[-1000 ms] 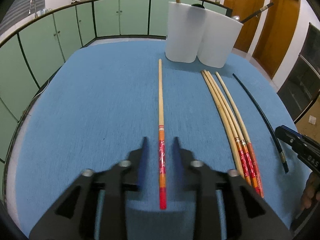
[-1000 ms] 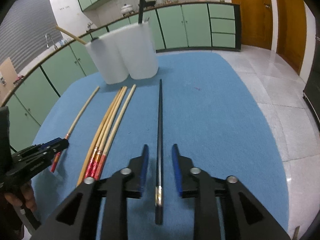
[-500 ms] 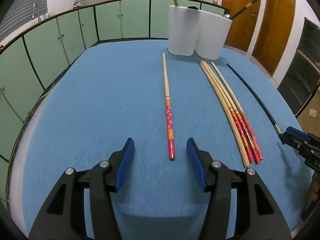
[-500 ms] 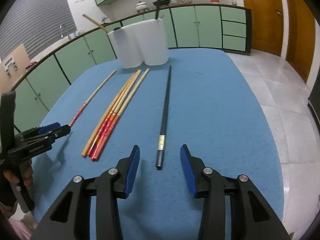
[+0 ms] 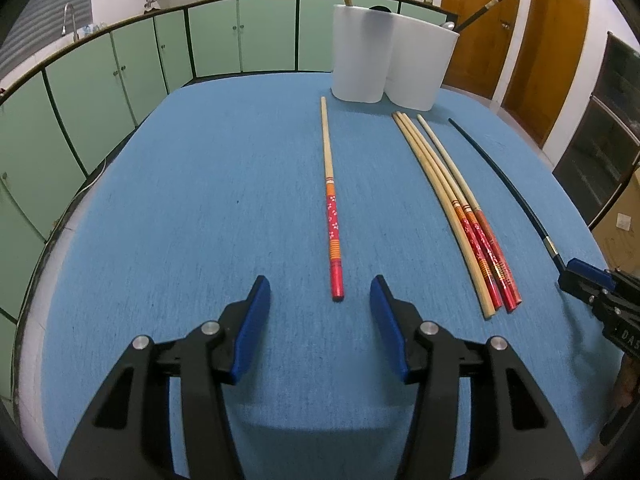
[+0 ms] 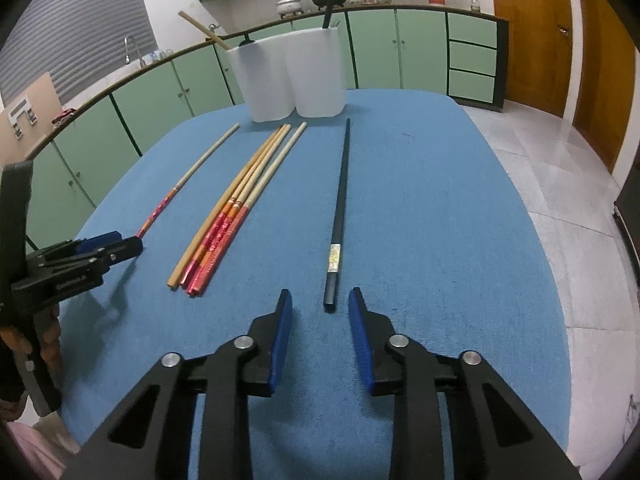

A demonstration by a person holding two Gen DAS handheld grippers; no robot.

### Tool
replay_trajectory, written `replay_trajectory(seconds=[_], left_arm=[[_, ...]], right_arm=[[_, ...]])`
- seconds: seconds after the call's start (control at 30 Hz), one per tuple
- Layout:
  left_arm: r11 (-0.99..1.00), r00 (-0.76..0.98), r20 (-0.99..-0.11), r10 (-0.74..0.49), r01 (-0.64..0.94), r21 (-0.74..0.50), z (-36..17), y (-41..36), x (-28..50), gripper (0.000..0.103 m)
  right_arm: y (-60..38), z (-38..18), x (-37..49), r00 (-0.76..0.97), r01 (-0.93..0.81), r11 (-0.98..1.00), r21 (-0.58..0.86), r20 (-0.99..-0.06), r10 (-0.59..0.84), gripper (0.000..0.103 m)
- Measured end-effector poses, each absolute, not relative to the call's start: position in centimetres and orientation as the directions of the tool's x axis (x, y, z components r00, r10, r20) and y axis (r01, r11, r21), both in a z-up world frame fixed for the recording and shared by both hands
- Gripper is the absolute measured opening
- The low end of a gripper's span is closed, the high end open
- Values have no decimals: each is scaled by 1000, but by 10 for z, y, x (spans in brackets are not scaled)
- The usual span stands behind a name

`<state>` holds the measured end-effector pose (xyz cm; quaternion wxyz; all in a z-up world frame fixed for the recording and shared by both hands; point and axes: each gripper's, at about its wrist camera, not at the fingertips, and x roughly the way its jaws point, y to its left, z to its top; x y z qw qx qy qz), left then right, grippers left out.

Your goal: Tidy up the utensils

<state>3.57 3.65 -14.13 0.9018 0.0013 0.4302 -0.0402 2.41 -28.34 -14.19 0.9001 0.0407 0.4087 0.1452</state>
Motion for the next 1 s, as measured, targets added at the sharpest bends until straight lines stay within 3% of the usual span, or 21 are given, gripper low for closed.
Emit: replay_trajectory(seconds=[0.37,0.63,0.8,1.0], left_arm=[[995,625,-774,-97,72,-66,-143,36,39,44],[994,625,-773,-105,86,-66,-143,31,39,25],[994,622,-777,-101,102,-47,-144,24,39,6],[996,625,-777,-77,87,-29,-143,22,38,5]], right_arm=[[-272,-144,29,627,-226,965,133,-738,248,14],[-270,-145,30,628,-216,967,134,-739,243,13],[-273,-145,31,626,-209,966,155,-738,254,13],[-279,-146,34,622,-189,962,195,-735,271,7]])
